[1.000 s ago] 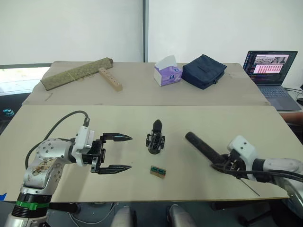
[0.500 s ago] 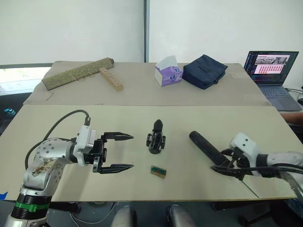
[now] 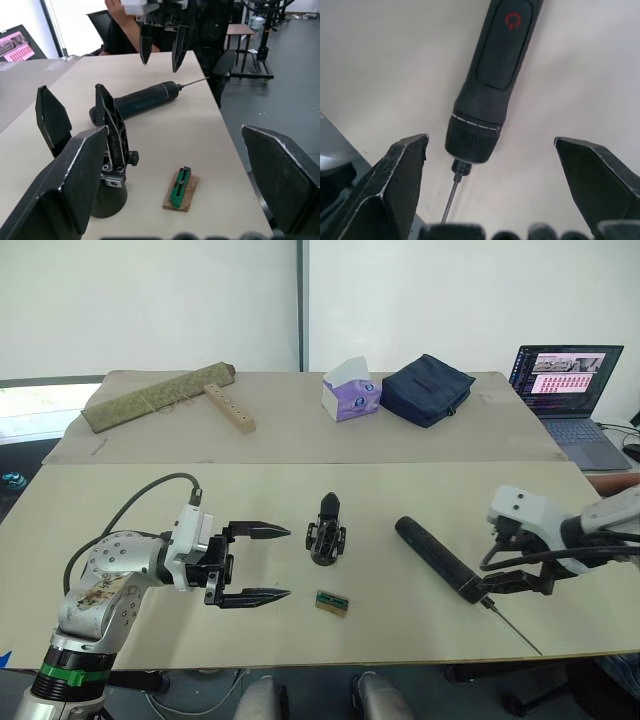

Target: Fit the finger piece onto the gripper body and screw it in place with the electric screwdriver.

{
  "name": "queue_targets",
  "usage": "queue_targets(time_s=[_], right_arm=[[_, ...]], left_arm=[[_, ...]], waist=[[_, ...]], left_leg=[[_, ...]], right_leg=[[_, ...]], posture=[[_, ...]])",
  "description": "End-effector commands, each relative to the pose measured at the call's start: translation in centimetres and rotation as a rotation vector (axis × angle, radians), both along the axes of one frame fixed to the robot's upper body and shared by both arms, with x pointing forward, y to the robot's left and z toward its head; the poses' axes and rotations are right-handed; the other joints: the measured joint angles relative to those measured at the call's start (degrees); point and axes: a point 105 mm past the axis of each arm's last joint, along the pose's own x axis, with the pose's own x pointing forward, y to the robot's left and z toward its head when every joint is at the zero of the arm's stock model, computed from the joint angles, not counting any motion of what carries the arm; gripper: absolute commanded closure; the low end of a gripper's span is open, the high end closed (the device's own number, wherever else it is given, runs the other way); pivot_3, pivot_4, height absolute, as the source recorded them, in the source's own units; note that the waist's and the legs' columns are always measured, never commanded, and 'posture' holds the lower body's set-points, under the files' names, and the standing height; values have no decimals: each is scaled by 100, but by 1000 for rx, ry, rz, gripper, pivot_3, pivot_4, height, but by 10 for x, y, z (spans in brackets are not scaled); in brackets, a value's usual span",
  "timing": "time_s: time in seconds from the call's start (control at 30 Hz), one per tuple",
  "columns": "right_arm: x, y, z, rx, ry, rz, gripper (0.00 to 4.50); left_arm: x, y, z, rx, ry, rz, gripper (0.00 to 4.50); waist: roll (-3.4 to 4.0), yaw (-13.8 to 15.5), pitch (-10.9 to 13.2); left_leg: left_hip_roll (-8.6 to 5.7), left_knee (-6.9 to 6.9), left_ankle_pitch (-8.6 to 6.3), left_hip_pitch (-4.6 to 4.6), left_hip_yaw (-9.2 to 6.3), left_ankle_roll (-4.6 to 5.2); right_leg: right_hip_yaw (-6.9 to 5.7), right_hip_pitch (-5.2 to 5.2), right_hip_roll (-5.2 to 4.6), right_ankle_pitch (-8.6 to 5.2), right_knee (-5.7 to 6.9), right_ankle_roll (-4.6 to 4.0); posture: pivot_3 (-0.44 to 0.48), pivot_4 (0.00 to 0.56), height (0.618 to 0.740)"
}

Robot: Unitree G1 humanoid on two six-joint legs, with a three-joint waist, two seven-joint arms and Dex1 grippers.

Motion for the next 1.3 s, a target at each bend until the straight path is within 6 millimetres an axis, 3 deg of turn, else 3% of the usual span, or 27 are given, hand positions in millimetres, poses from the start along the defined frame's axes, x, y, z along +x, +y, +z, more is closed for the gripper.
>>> queue_targets(time_s=[0.03,0.13,0.27,0.6,0.67,0.9,1.1,1.2,1.3], right_arm=[[6,1,-6,-32,51,-48,36],[9,-1,-16,-106,84,-47,36],[14,16,-23,-59,132,-45,36],[22,17,-40,-80,144,-50,36],[24,16,-38,-71,130,-53,533],[33,-3,-20,-57,66,-98,2677],[18,-7,-18,6,103,-106,2676],[19,-7,7,119,20,-105,2676],[17,3,45,354,-82,-64,2676]], left_arm=[[-2,-1,5,-4,-30,-10,0],[-2,0,4,-3,-29,-4,0],[-3,2,2,-3,-24,4,0],[-6,5,-4,5,-16,13,0],[-7,6,-4,6,-14,12,0],[-4,8,-6,10,-6,9,0],[-2,8,-6,9,-5,1,0],[-1,11,-6,11,-4,2,0],[2,16,-6,14,-5,4,0]], waist=[[0,8,0],[0,21,0],[0,18,0],[1,22,0],[0,21,0],[1,21,0],[1,30,1],[4,29,3],[8,-4,6]], left_leg=[[0,0,0,0,0,0],[-1,3,0,-3,-1,0],[-3,6,0,-9,-1,0],[-3,8,0,-8,-3,0],[-2,8,0,-8,-4,0],[-3,7,0,-8,-2,0],[-2,6,0,-9,-3,0],[-4,6,0,-14,-5,0],[-3,11,0,-11,0,0]], right_leg=[[0,0,0,1,0,2],[-1,0,1,11,0,14],[-1,-3,-1,13,1,16],[-5,-3,0,15,8,19],[-5,-3,1,15,8,19],[-5,-4,1,15,8,19],[-6,-5,1,15,8,19],[-6,-6,1,14,7,20],[-2,-6,0,20,8,24]], posture=[[0,150,740],[0,150,740],[0,150,740],[0,150,740],[0,150,740],[0,150,740],[0,150,740],[0,150,740],[0,150,740]])
